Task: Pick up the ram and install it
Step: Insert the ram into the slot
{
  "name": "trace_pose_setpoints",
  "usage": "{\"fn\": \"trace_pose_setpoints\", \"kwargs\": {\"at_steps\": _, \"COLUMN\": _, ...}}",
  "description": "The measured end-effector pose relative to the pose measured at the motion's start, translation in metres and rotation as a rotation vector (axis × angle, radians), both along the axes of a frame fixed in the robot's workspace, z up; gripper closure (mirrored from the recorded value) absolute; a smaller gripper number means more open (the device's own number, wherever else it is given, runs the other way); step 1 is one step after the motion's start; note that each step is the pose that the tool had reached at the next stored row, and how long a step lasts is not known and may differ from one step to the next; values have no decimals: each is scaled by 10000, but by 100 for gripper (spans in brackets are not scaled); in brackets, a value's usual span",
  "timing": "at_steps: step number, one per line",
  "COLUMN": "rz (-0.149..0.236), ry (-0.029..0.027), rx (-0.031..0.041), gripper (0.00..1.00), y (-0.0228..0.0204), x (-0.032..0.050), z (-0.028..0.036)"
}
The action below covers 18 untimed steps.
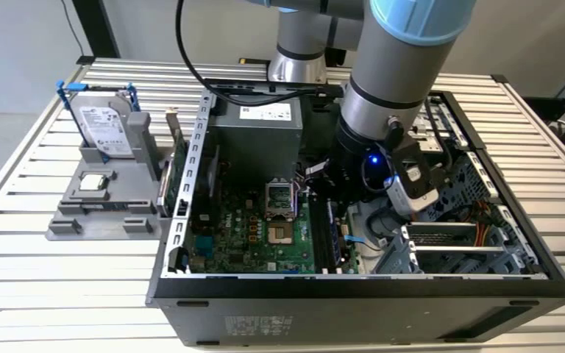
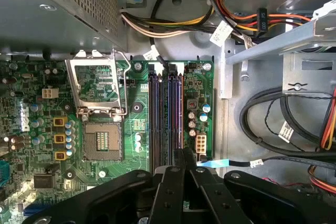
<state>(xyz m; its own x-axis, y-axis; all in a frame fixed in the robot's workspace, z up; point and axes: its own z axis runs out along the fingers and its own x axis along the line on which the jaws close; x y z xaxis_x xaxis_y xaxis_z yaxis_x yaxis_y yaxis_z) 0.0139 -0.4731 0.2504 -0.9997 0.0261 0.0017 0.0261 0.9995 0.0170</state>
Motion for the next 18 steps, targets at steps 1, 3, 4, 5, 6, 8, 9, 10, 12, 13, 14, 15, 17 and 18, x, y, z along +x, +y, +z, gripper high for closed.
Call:
{"fn": "trace_pose_setpoints", "kwargs": {"at_steps": 1, "rz": 0, "ry": 0, "rx": -1, "gripper": 100, "y": 1, "x": 0, "z": 0}}
{"fn": "trace_pose_setpoints", "kwargs": {"at_steps": 3, "rz": -1, "ry": 0, "rx": -4, "gripper": 100, "y": 1, "x": 0, "z": 0}}
{"fn": "trace_pose_setpoints", "kwargs": {"at_steps": 4, "rz": 0, "ry": 0, "rx": -6, "gripper": 100, "y": 1, "x": 0, "z": 0}}
{"fn": "trace_pose_setpoints", "kwargs": {"at_steps": 5, "rz": 0, "ry": 0, "rx": -7, "gripper": 100, "y": 2, "x": 0, "z": 0}}
{"fn": "trace_pose_setpoints", "kwargs": {"at_steps": 6, "rz": 0, "ry": 0, "rx": -9, "gripper": 100, "y": 2, "x": 0, "z": 0}}
{"fn": "trace_pose_setpoints", "kwargs": {"at_steps": 8, "rz": 0, "ry": 0, "rx": -12, "gripper": 100, "y": 3, "x": 0, "z": 0}}
{"fn": "trace_pose_setpoints", "kwargs": {"at_steps": 9, "rz": 0, "ry": 0, "rx": -13, "gripper": 100, "y": 3, "x": 0, "z": 0}}
{"fn": "trace_pose_setpoints", "kwargs": {"at_steps": 10, "rz": -1, "ry": 0, "rx": -14, "gripper": 100, "y": 3, "x": 0, "z": 0}}
{"fn": "trace_pose_setpoints", "kwargs": {"at_steps": 12, "rz": -1, "ry": -1, "rx": -15, "gripper": 100, "y": 4, "x": 0, "z": 0}}
{"fn": "trace_pose_setpoints", "kwargs": {"at_steps": 13, "rz": 27, "ry": 0, "rx": -16, "gripper": 100, "y": 4, "x": 0, "z": 0}}
{"fn": "trace_pose_setpoints", "kwargs": {"at_steps": 14, "rz": 141, "ry": -1, "rx": -16, "gripper": 100, "y": 6, "x": 0, "z": 0}}
{"fn": "trace_pose_setpoints", "kwargs": {"at_steps": 15, "rz": 322, "ry": -1, "rx": -15, "gripper": 100, "y": 6, "x": -1, "z": 0}}
{"fn": "trace_pose_setpoints", "kwargs": {"at_steps": 17, "rz": 681, "ry": -1, "rx": -16, "gripper": 100, "y": 5, "x": -1, "z": 0}}
{"fn": "trace_pose_setpoints", "kwargs": {"at_steps": 18, "rz": 860, "ry": -1, "rx": -16, "gripper": 100, "y": 5, "x": -1, "z": 1}}
